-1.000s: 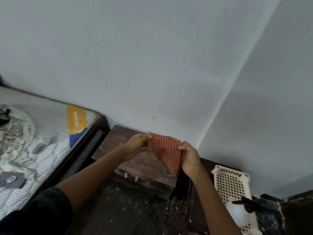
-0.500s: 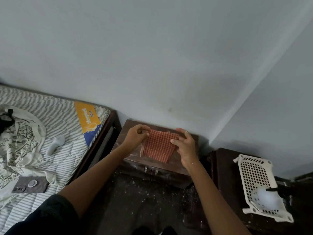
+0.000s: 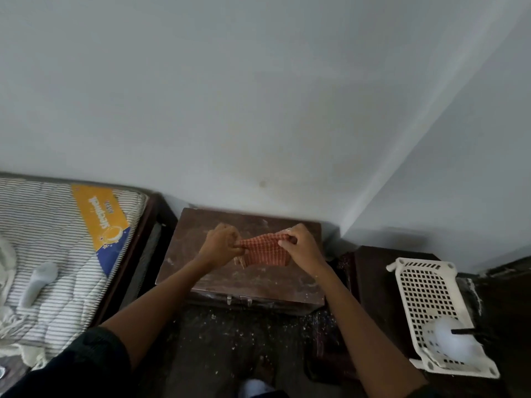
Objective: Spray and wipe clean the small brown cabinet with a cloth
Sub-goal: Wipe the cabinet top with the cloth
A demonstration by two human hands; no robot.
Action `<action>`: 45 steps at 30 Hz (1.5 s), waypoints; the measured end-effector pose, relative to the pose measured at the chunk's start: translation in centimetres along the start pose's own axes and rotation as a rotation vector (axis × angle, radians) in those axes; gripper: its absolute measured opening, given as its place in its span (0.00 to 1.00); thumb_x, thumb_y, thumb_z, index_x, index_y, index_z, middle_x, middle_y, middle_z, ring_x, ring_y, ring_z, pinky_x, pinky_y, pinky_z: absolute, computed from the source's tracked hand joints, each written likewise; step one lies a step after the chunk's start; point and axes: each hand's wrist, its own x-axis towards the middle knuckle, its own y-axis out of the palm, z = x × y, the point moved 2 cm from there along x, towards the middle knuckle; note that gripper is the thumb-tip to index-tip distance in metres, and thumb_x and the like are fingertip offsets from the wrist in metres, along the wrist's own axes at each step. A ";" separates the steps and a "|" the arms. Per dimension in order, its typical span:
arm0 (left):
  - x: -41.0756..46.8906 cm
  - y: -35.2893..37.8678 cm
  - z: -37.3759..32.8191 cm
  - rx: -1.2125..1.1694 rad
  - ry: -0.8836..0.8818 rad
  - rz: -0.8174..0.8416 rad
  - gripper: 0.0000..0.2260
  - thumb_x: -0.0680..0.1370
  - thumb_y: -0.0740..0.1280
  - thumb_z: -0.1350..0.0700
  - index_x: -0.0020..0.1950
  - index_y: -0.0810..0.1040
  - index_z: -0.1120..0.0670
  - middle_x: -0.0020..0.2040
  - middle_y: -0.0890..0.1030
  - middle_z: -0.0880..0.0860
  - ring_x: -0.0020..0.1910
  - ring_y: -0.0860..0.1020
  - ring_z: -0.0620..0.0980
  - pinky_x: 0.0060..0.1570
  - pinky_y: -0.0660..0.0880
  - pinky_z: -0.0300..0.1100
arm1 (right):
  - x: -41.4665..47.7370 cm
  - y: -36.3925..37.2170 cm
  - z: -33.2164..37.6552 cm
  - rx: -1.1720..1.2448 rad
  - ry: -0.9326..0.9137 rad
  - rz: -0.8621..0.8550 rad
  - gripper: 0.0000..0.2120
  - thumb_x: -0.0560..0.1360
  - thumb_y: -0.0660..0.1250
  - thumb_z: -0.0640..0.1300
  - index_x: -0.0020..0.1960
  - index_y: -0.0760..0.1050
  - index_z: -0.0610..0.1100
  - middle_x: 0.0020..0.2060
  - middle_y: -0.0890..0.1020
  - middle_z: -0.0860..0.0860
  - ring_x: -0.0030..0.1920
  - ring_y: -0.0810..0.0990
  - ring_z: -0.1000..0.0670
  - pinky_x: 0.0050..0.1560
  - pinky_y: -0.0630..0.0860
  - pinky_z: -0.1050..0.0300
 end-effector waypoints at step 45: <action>13.3 29.2 20.3 0.598 0.084 0.169 0.29 0.78 0.37 0.36 0.76 0.53 0.46 0.76 0.55 0.59 0.74 0.55 0.62 0.68 0.55 0.64 | 2.7 21.7 -31.1 -0.607 0.540 -0.280 0.29 0.77 0.42 0.64 0.74 0.53 0.53 0.74 0.56 0.44 0.74 0.52 0.38 0.70 0.43 0.40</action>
